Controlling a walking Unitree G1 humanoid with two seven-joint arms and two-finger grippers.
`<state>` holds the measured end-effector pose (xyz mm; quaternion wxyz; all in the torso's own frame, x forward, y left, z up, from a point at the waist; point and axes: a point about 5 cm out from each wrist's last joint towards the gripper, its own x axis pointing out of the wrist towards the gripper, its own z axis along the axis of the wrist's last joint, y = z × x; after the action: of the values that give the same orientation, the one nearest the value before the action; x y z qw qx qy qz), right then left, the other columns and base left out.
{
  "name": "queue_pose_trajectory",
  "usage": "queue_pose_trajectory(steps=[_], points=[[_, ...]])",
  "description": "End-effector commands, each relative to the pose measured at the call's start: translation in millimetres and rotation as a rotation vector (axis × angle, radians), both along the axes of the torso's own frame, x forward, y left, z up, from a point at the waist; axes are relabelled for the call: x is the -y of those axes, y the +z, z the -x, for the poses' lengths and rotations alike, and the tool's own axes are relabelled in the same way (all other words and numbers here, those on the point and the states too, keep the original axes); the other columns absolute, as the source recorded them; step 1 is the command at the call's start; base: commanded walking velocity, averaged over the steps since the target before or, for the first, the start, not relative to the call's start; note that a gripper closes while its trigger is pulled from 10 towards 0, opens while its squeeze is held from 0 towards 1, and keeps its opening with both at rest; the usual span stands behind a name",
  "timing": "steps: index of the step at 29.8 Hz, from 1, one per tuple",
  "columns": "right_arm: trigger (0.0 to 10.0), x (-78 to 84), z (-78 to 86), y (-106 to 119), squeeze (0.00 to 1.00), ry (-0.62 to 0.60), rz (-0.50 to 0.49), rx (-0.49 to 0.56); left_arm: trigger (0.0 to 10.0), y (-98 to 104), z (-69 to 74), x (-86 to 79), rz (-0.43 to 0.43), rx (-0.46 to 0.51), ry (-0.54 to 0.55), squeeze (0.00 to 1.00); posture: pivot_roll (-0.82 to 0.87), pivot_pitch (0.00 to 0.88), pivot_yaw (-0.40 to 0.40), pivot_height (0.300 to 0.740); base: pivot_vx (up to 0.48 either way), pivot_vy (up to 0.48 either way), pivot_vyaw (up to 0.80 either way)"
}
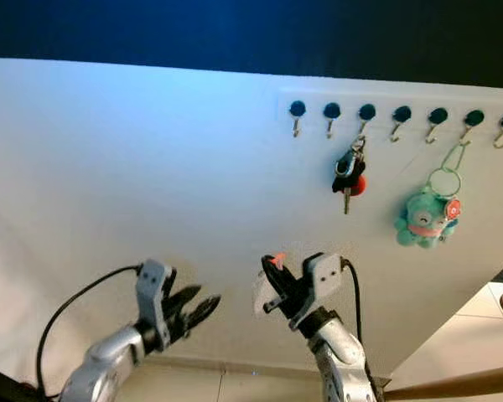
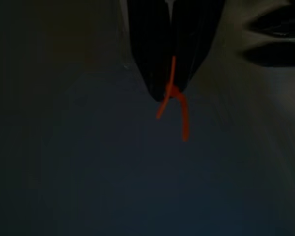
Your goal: Hang keys on a hook
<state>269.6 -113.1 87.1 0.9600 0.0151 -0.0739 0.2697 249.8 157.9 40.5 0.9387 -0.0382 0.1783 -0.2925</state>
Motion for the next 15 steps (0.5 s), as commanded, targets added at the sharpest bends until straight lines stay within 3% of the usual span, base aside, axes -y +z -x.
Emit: queue_pose_trajectory(steps=[1, 6, 15], points=[[0.0, -2.8, -3.2, 10, 0.0, -0.032, 0.064, 0.073, 10.0, -3, 4.1, -1.7, -0.035, -0.002, -0.018, 0.0, 0.04, 0.056, -0.002, 0.74, 0.0, 0.0, 0.0], [0.0, -3.2, -5.0, 24, 0.0, -0.078, 0.073, 0.154, 10.0, 0, 9.3, 4.8, -0.032, 0.008, -0.065, 0.0, 0.05, 0.066, -0.017, 0.74, 0.0, 0.0, 0.0], [0.0, 5.8, -9.1, 66, 0.0, -0.222, 0.154, 0.414, 10.0, 20, 22.6, 24.2, 0.045, 0.105, -0.177, 0.0, 0.05, 0.064, -0.029, 0.74, 0.0, 0.0, 0.0]])
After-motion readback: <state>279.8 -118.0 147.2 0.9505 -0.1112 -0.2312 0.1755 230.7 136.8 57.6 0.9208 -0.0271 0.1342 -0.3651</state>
